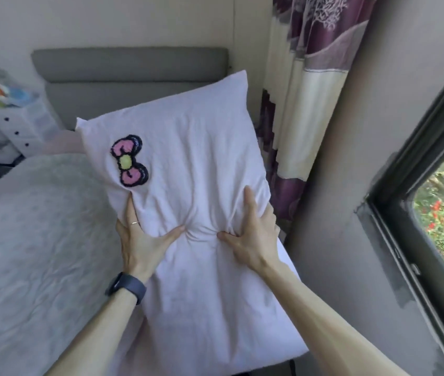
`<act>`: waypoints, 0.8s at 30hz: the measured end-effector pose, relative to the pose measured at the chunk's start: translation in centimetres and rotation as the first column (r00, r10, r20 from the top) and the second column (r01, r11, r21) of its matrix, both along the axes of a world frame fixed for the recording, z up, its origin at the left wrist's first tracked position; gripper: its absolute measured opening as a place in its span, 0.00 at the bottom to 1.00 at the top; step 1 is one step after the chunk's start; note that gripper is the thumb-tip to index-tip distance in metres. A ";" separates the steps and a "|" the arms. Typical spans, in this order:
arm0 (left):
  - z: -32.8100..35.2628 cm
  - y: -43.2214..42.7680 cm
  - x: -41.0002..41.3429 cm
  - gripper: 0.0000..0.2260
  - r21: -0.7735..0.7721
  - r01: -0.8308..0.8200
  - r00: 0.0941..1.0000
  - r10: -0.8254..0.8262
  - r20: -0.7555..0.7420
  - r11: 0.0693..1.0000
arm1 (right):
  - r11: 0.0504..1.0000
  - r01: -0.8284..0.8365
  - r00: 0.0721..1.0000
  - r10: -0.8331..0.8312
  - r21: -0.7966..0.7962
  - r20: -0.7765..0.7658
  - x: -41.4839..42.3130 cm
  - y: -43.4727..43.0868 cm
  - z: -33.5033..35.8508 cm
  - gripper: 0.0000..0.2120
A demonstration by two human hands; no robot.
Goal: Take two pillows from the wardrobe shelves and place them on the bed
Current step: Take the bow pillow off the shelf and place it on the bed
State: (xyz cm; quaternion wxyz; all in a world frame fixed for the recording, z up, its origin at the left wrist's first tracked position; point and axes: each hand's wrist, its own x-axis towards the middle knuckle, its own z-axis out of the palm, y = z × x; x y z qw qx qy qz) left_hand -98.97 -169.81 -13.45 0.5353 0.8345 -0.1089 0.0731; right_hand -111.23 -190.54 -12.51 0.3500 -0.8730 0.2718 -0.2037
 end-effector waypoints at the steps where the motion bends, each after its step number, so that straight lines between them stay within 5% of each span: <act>1: -0.2 -0.4 2.0 0.60 -0.006 -0.017 1.000 0.016 -0.001 1.000 | 1.000 -0.024 1.000 0.024 -0.001 -0.004 2.4 -0.8 -0.2 0.57; 24: 4.7 -22.1 40.2 0.58 0.039 -0.355 0.934 0.356 -0.032 0.934 | 0.896 -0.430 0.902 0.432 0.108 0.007 50.6 -25.4 2.0 0.57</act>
